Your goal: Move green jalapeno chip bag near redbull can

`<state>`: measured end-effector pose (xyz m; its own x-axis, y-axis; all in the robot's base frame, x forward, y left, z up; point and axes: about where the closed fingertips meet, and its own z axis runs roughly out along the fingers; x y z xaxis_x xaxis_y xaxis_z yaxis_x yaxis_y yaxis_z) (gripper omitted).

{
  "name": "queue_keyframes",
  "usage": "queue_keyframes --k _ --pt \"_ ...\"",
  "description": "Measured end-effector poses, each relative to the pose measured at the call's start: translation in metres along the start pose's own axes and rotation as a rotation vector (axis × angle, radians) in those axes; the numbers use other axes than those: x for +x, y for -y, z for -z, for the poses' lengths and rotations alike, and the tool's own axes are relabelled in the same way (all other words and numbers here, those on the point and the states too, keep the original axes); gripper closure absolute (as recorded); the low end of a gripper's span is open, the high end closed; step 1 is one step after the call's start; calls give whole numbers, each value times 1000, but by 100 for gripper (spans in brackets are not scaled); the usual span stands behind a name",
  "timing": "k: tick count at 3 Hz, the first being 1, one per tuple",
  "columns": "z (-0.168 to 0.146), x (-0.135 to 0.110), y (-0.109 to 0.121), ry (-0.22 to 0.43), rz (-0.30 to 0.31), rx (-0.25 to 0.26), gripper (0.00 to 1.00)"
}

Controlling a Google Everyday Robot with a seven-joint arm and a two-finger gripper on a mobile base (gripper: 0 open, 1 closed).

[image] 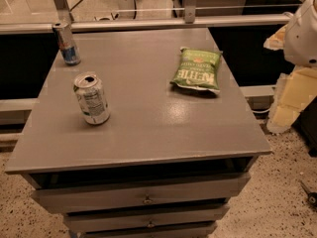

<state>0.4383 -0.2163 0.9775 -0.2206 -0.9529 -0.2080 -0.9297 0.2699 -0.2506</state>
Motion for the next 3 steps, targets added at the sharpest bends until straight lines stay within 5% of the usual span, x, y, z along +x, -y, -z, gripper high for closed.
queue_keyframes --k 2,3 --pt "-3 -6 5 32 -3 8 0" --pt "-29 -23 26 100 -24 27 0"
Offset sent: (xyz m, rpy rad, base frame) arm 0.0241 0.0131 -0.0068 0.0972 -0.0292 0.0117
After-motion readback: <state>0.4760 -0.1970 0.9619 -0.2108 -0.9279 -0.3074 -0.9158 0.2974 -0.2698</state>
